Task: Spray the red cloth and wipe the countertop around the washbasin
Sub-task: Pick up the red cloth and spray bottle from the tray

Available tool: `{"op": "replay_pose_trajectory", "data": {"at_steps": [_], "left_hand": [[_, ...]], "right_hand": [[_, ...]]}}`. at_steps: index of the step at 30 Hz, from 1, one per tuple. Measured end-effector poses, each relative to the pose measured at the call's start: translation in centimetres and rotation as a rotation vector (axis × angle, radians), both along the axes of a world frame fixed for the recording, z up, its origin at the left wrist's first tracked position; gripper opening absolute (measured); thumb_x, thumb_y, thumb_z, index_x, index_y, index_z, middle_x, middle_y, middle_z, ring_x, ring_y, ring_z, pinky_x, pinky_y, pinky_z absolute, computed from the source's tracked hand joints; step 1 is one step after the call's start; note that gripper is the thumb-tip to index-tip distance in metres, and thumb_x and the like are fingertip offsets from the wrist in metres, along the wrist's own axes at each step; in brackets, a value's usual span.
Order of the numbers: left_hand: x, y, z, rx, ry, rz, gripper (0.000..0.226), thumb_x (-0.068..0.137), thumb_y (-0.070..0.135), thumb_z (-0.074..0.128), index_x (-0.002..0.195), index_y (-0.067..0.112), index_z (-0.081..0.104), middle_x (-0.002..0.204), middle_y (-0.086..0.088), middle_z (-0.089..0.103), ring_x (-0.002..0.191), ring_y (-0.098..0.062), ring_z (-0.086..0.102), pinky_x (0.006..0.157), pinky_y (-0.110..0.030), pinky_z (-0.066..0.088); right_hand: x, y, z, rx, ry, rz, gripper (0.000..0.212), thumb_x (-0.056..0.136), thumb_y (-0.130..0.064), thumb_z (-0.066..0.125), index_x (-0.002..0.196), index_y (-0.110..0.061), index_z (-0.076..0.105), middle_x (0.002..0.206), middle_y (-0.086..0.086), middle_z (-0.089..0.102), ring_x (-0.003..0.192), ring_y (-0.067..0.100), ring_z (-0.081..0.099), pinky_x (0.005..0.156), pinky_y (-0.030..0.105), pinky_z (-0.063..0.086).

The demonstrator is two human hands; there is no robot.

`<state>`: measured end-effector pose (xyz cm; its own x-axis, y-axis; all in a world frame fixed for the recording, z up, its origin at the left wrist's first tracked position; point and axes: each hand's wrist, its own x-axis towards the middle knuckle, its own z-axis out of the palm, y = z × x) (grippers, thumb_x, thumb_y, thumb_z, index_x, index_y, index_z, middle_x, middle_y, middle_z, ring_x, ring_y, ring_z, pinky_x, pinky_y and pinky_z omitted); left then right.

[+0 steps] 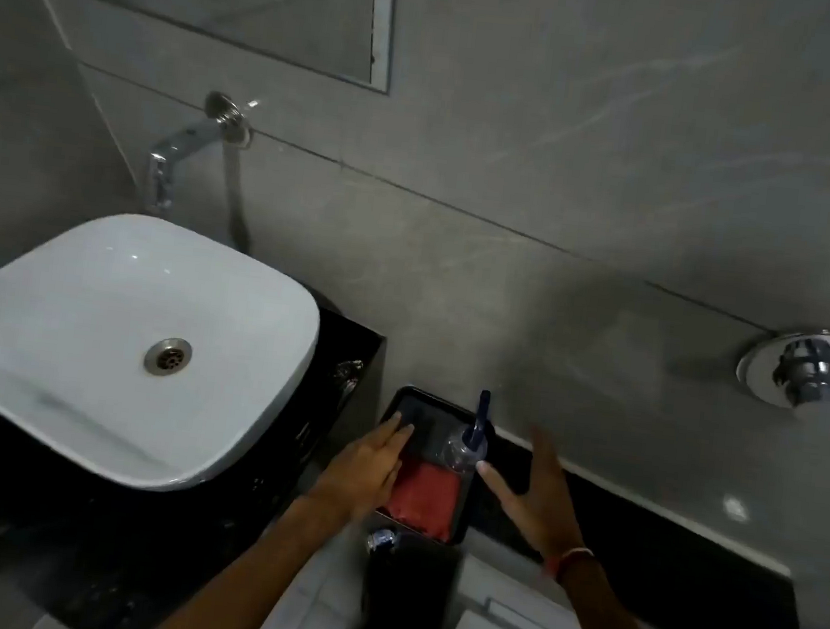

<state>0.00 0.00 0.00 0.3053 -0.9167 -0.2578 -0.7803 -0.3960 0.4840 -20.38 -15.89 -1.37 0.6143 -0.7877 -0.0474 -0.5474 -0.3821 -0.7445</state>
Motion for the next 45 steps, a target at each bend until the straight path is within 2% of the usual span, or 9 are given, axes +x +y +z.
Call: {"op": "replay_pose_trajectory", "data": {"at_steps": [3, 5, 7, 10, 13, 22, 28, 32, 45], "left_hand": [[1.1, -2.8, -3.7, 0.227, 0.082, -0.027, 0.061, 0.1, 0.011, 0.046, 0.158, 0.017, 0.026, 0.171, -0.004, 0.01, 0.152, -0.027, 0.031, 0.122, -0.043, 0.033], [1.8, -4.6, -6.3, 0.342, 0.132, -0.009, 0.058, 0.101, 0.016, 0.045, 0.156, 0.019, 0.03, 0.17, -0.005, 0.014, 0.15, -0.031, 0.035, 0.121, -0.045, 0.034], [2.2, -5.7, -8.2, 0.412, 0.106, -0.012, 0.055, 0.102, 0.023, 0.044, 0.156, 0.02, 0.031, 0.169, -0.007, 0.019, 0.147, -0.033, 0.039, 0.119, -0.047, 0.036], [2.6, -7.2, -10.8, 0.509, -0.009, -0.141, 0.059, 0.102, 0.034, 0.048, 0.155, 0.02, 0.028, 0.164, -0.011, 0.027, 0.147, -0.032, 0.037, 0.118, -0.048, 0.036], [2.7, -8.4, -11.6, 0.502, -0.033, -0.222, 0.06, 0.098, 0.042, 0.053, 0.151, 0.02, 0.034, 0.156, -0.011, 0.038, 0.141, -0.033, 0.043, 0.114, -0.05, 0.038], [3.5, -10.6, -12.5, 0.508, 0.148, -0.191, 0.062, 0.093, 0.042, 0.064, 0.145, 0.014, 0.046, 0.152, -0.013, 0.043, 0.144, -0.032, 0.038, 0.119, -0.043, 0.031], [5.6, -9.3, -7.6, 0.112, 0.732, 0.445, 0.033, 0.087, 0.02, 0.076, 0.113, 0.005, 0.063, 0.109, -0.005, 0.068, 0.108, -0.026, 0.066, 0.091, -0.039, 0.056], [7.0, -9.2, -4.0, -0.252, 1.115, 0.828, 0.028, 0.085, 0.003, 0.074, 0.107, 0.015, 0.061, 0.099, -0.003, 0.074, 0.085, -0.016, 0.076, 0.064, -0.024, 0.061], [8.1, -8.8, -0.6, -0.43, 1.206, 0.666, 0.059, 0.082, 0.014, 0.077, 0.137, 0.019, 0.059, 0.122, -0.009, 0.075, 0.11, -0.024, 0.073, 0.082, -0.03, 0.061]], "right_hand": [[2.1, -1.9, -3.2, 0.144, -0.09, 0.058, 0.09, 0.075, -0.048, 0.086, 0.14, -0.065, 0.025, 0.143, -0.052, 0.034, 0.134, -0.023, 0.036, 0.105, -0.007, 0.025], [3.6, -2.7, -5.8, 0.248, -0.062, 0.036, 0.097, 0.071, -0.048, 0.088, 0.142, -0.062, 0.025, 0.137, -0.056, 0.033, 0.131, -0.024, 0.038, 0.098, -0.011, 0.028], [5.2, -3.0, -6.9, 0.306, -0.068, 0.021, 0.099, 0.071, -0.051, 0.086, 0.151, -0.047, 0.028, 0.143, -0.043, 0.042, 0.131, -0.017, 0.045, 0.105, 0.002, 0.041], [7.6, -3.6, -7.8, 0.282, 0.004, -0.003, 0.086, 0.078, -0.06, 0.074, 0.145, -0.016, 0.042, 0.138, 0.011, 0.053, 0.126, 0.028, 0.057, 0.107, 0.05, 0.054], [9.0, -4.1, -7.8, 0.194, -0.037, -0.063, 0.077, 0.085, -0.074, 0.057, 0.135, -0.016, 0.048, 0.123, 0.01, 0.054, 0.115, 0.029, 0.059, 0.1, 0.048, 0.055], [9.6, -4.9, -5.4, 0.118, -0.259, -0.087, 0.034, 0.1, -0.038, 0.053, 0.124, -0.015, 0.059, 0.116, 0.006, 0.059, 0.107, 0.026, 0.063, 0.095, 0.048, 0.055], [8.9, -4.5, -0.9, -0.063, -0.347, 0.017, 0.025, 0.102, -0.039, 0.055, 0.095, -0.016, 0.062, 0.086, -0.004, 0.06, 0.083, 0.011, 0.063, 0.076, 0.027, 0.052], [9.9, -4.3, 0.5, -0.217, -0.231, 0.154, 0.041, 0.104, -0.038, 0.05, 0.077, -0.009, 0.06, 0.069, 0.007, 0.061, 0.064, 0.023, 0.061, 0.065, 0.039, 0.054], [11.3, -1.7, 2.1, -0.223, -0.125, 0.292, 0.03, 0.1, -0.033, 0.059, 0.086, -0.008, 0.068, 0.069, 0.0, 0.062, 0.059, 0.015, 0.056, 0.058, 0.031, 0.049]]}}
